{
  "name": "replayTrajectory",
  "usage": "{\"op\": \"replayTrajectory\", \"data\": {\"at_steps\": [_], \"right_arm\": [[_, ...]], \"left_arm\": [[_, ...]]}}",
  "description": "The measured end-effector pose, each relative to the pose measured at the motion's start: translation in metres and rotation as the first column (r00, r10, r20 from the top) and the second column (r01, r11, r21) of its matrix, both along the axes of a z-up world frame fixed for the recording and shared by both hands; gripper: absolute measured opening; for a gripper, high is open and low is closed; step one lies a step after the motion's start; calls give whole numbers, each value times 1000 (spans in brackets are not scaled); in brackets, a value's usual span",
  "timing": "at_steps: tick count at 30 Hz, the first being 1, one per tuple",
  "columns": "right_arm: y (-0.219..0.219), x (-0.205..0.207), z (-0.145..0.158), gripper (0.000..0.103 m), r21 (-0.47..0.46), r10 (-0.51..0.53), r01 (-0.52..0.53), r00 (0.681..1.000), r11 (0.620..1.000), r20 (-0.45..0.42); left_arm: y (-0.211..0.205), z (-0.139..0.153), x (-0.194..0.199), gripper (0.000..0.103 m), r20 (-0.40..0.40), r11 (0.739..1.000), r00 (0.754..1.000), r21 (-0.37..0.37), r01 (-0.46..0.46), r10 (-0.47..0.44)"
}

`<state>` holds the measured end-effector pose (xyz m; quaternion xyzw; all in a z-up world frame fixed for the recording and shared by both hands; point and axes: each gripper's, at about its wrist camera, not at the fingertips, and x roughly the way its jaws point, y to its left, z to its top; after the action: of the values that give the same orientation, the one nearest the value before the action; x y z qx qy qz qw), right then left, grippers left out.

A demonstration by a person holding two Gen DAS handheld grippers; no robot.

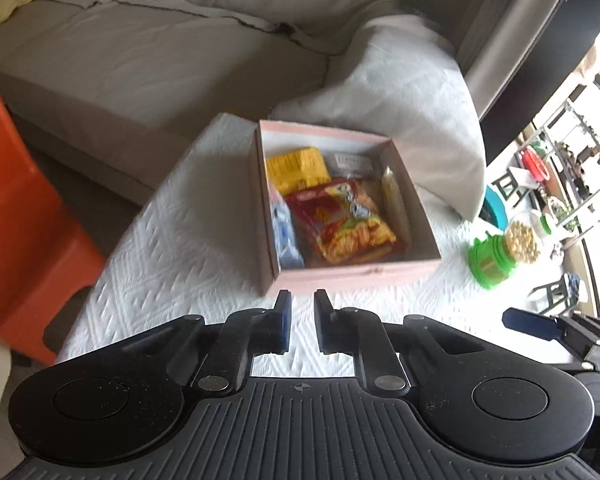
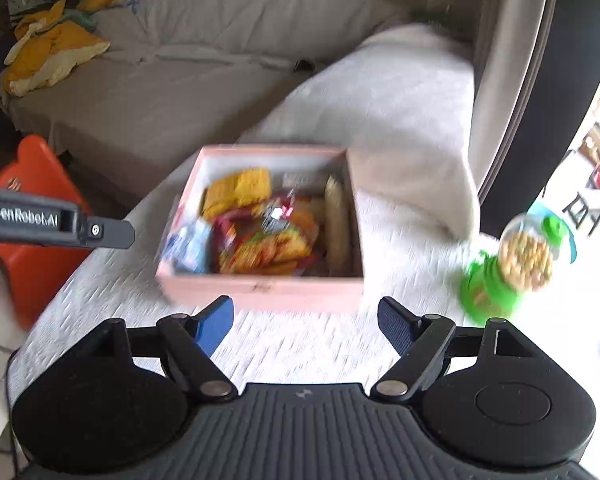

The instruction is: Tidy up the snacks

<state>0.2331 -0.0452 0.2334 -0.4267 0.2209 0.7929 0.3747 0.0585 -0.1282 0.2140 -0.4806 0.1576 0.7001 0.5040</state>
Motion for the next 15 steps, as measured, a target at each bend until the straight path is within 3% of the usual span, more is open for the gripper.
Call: {"op": "replayTrajectory", "data": {"at_steps": [2, 6, 15], "right_arm": [[-11, 1, 5, 80, -68, 4, -3, 1000, 998, 11], [-29, 5, 16, 80, -109, -17, 20, 999, 994, 32], [-25, 10, 22, 81, -214, -90, 85, 996, 973, -12]], "left_arm": [[-15, 7, 16, 15, -29, 999, 999, -17, 28, -29], [-29, 23, 34, 15, -72, 998, 996, -40, 55, -58], [-30, 26, 47, 15, -75, 994, 996, -100, 34, -41]]}}
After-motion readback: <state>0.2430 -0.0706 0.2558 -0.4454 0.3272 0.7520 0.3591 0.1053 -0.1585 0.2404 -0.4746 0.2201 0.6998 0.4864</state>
